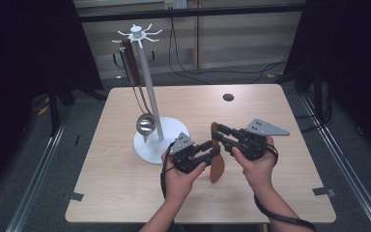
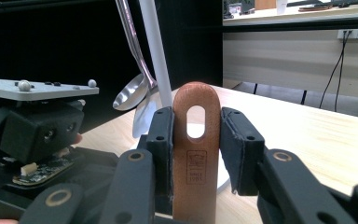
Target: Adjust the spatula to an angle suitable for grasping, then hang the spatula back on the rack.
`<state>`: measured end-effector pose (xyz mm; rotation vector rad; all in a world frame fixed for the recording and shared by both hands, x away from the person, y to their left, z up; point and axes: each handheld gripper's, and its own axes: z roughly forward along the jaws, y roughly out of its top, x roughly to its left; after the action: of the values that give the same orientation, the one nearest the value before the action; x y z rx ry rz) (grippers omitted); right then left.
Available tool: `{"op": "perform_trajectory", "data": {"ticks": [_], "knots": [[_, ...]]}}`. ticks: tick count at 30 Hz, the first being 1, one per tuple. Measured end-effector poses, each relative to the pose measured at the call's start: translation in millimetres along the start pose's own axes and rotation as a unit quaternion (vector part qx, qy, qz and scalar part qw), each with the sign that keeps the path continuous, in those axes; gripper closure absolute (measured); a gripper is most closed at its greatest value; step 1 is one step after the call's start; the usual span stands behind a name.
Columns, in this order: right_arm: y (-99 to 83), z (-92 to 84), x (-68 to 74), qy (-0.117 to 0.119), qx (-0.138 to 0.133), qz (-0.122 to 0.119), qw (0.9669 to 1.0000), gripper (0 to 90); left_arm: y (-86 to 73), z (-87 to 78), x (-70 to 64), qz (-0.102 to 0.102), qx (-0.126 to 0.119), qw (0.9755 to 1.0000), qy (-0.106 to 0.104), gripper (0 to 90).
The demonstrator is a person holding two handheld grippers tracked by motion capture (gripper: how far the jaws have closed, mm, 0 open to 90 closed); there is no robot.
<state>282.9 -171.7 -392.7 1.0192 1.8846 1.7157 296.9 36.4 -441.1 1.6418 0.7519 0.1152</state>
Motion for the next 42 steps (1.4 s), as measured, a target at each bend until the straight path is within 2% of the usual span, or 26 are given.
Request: {"op": "perform_trajectory", "data": {"ticks": [4, 7, 8, 14, 18, 19, 20, 21, 22, 24, 26, 27, 29, 30, 31, 32, 33, 34, 38, 39, 42], "knots": [[0.4, -0.1, -0.1, -0.001, -0.003, -0.001, 1.0000, 66.7, 2.0, 0.2, 0.1, 0.008, 0.004, 0.9999, 0.010, 69.7], [1.4, 0.3, 0.8, -0.001, -0.005, 0.000, 1.0000, 66.7, 4.0, 0.7, -1.3, 0.008, 0.004, 0.9999, 0.010, 71.6], [2.7, 0.4, 1.5, -0.001, -0.007, 0.003, 1.0000, 66.7, 5.6, 0.3, -2.1, 0.018, 0.006, 0.9997, 0.013, 72.1], [7.2, 0.0, 3.1, 0.003, -0.015, 0.004, 0.9999, 66.7, 8.6, -2.8, -1.0, 0.014, 0.000, 0.9998, 0.015, 77.2], [9.0, 1.3, 4.4, 0.002, -0.012, 0.005, 0.9999, 66.7, 9.8, -3.9, -1.9, 0.023, 0.003, 0.9995, 0.020, 78.5], [9.5, 2.3, 5.0, 0.001, -0.011, 0.011, 0.9999, 66.7, 10.1, -4.2, -2.2, 0.025, 0.005, 0.9995, 0.016, 79.6], [9.2, 3.8, 4.9, -0.003, -0.014, 0.014, 0.9998, 89.8, 10.5, -5.9, -2.6, 0.001, -0.003, 0.9999, 0.012, 82.4], [9.2, 3.8, 4.9, -0.003, -0.014, 0.014, 0.9998, 89.8, 10.5, -5.9, -2.6, 0.001, -0.003, 0.9999, 0.012, 82.9], [8.8, 3.4, 2.9, 0.018, -0.019, 0.015, 0.9995, 90.0, 10.7, -6.1, -1.8, -0.003, -0.004, 0.9999, 0.009, 82.9], [10.2, 5.4, 4.7, -0.005, -0.008, 0.017, 0.9998, 63.5, 11.3, -7.4, -1.7, 0.003, 0.004, 0.9998, 0.017, 83.0], [10.1, 5.3, 5.2, -0.012, -0.011, 0.021, 0.9997, 61.3, 11.2, -9.2, 0.0, -0.002, 0.006, 0.9999, 0.011, 83.0], [9.9, 5.4, 4.8, -0.010, -0.009, 0.014, 0.9998, 60.9, 11.6, -9.8, 0.0, -0.002, 0.005, 0.9999, 0.009, 83.1], [8.6, 6.2, 3.2, -0.012, -0.004, 0.017, 0.9998, 51.6, 12.6, -11.4, 0.3, -0.004, 0.004, 1.0000, 0.007, 83.0], [8.6, 6.2, 3.2, -0.012, -0.004, 0.017, 0.9998, 51.6, 12.6, -11.4, 0.3, -0.004, 0.004, 1.0000, 0.007, 83.1], [6.4, 7.2, 1.6, -0.023, 0.002, 0.014, 0.9996, 42.8, 13.0, -11.9, 0.3, -0.004, 0.003, 1.0000, 0.008, 83.0], [5.2, 7.3, 0.6, -0.026, 0.006, 0.014, 0.9996, 38.7, 13.6, -13.4, 1.8, -0.004, 0.005, 1.0000, 0.004, 83.0], [5.2, 7.3, 0.6, -0.026, 0.006, 0.014, 0.9996, 38.7, 13.6, -13.4, 1.8, -0.004, 0.005, 1.0000, 0.004, 83.1], [2.2, 6.7, -1.8, -0.033, 0.004, 0.011, 0.9994, 31.3, 14.1, -14.7, 2.9, -0.006, 0.004, 1.0000, 0.003, 83.0], [-2.5, 5.4, -6.5, -0.035, 0.012, 0.010, 0.9992, 24.5, 15.6, -19.1, 6.4, -0.012, 0.002, 0.9999, 0.001, 83.1], [-6.0, 4.2, -9.3, -0.038, 0.020, 0.010, 0.9990, 19.2, 16.5, -22.5, 7.9, -0.014, 0.000, 0.9999, 0.006, 83.0], [-9.9, 2.4, -11.8, -0.042, 0.025, 0.007, 0.9988, 17.5, 18.3, -26.1, 10.2, -0.016, 0.002, 0.9998, 0.013, 83.0]]}}
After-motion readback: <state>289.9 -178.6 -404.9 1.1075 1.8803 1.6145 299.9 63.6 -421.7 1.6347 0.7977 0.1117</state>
